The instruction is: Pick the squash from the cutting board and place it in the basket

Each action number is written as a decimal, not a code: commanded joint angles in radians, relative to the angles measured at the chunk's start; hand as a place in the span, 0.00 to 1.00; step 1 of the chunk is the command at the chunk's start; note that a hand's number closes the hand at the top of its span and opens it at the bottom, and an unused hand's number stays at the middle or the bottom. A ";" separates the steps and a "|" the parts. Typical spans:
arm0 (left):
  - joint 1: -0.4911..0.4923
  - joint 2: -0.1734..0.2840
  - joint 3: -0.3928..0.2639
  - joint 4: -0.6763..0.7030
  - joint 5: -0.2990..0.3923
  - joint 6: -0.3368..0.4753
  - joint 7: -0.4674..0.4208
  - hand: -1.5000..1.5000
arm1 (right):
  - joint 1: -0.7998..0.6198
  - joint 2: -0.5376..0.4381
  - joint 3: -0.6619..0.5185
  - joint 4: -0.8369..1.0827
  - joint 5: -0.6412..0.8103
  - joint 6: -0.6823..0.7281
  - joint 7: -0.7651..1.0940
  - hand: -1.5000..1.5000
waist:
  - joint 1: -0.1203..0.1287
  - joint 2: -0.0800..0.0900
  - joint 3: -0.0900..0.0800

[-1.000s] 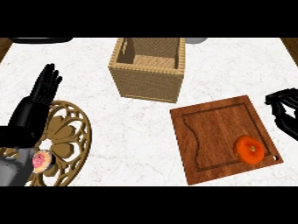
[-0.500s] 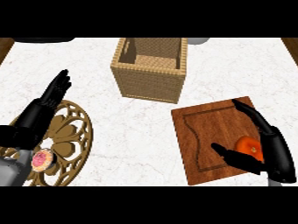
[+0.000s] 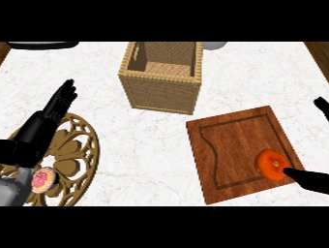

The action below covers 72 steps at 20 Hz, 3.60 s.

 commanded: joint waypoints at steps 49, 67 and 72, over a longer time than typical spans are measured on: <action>-0.002 -0.224 0.187 -0.036 -0.217 -0.193 0.083 0.50 | 0.191 0.300 -0.197 -0.132 0.143 0.498 -0.036 0.00 | 0.028 0.009 0.011; 0.061 -0.264 0.279 -0.009 -0.267 -0.305 0.007 0.50 | 0.072 0.402 -0.147 -0.008 0.347 0.570 0.026 0.00 | 0.034 0.010 0.010; 0.002 -0.278 0.305 0.024 -0.284 -0.326 0.025 0.50 | 0.011 0.434 -0.148 0.088 0.388 0.545 -0.001 0.00 | 0.033 0.011 0.010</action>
